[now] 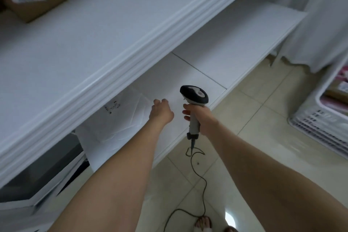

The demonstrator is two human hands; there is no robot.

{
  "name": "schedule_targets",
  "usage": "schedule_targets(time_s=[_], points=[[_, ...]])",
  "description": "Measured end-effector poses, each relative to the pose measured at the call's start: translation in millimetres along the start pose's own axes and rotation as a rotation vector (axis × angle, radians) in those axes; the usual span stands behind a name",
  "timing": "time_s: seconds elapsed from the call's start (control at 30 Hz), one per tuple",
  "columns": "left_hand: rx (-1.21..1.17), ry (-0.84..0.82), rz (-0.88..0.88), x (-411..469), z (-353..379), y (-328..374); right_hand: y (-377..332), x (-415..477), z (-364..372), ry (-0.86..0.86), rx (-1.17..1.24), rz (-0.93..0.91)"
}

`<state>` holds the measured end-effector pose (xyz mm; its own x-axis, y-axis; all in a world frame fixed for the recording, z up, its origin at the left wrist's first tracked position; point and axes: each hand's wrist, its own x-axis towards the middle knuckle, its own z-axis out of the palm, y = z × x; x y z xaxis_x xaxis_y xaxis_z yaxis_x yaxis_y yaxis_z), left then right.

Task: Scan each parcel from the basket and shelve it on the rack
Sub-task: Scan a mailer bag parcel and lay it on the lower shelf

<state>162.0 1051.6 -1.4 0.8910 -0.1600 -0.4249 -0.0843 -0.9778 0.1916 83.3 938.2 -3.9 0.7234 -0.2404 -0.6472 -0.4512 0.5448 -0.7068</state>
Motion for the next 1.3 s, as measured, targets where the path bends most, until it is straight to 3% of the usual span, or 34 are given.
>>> schedule_targets(time_s=[0.23, 0.4, 0.7, 0.9, 1.3], points=[[0.073, -0.021, 0.253, -52, -36, 149, -86, -95, -100, 0.103, 0.205, 0.018], [0.132, -0.027, 0.407, -100, -50, 255, -136, -150, -180, 0.183, 0.467, -0.061], [0.21, -0.043, 0.59, -177, -46, 404, -196, -224, -311, 0.311, 0.716, -0.24], [0.212, -0.09, 0.663, -183, -27, 497, -224, -220, -380, 0.376, 0.824, -0.202], [0.262, -0.18, 0.764, -115, 39, 711, -304, -125, -557, 0.472, 1.008, -0.158]])
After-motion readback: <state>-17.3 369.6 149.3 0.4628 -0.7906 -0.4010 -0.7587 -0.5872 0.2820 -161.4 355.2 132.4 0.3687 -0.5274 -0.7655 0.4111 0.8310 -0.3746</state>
